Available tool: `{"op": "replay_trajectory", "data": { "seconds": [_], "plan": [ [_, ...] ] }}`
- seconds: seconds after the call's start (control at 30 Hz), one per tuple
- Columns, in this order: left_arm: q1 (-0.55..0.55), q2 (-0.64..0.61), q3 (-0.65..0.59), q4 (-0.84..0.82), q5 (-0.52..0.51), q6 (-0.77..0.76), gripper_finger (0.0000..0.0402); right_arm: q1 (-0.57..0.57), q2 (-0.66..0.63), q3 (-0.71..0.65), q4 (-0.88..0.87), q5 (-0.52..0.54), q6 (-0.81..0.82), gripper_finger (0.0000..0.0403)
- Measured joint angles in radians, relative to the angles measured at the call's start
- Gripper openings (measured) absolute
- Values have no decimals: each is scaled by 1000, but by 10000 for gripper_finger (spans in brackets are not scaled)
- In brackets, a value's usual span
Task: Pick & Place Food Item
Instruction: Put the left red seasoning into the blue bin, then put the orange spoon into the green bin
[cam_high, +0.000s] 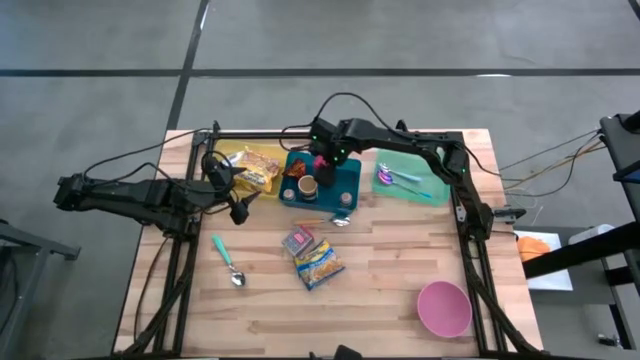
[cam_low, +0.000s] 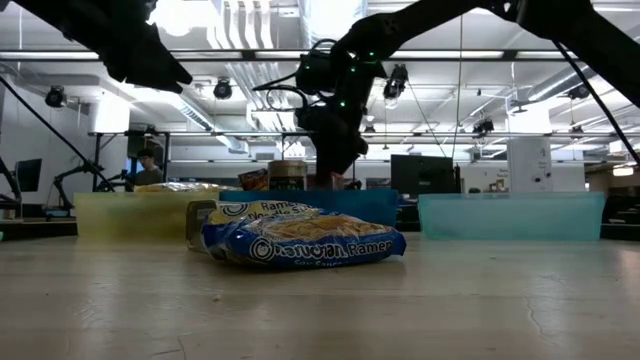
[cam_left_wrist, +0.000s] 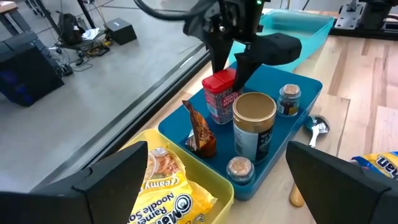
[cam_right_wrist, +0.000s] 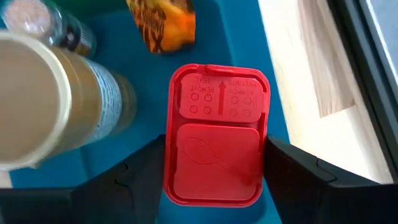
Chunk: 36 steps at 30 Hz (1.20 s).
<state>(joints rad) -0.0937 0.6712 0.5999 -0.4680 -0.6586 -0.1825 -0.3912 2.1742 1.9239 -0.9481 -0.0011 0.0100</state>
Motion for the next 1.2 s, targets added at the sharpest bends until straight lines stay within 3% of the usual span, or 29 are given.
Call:
{"op": "replay_trajectory", "data": {
  "seconds": [0.7,1.2],
  "plan": [
    [0,1,-12,1,0,0,387,0,-6,-51,36,1,-14,257],
    [2,0,-18,52,19,-60,387,67,-127,-70,-74,5,-27,258]
  ]
}}
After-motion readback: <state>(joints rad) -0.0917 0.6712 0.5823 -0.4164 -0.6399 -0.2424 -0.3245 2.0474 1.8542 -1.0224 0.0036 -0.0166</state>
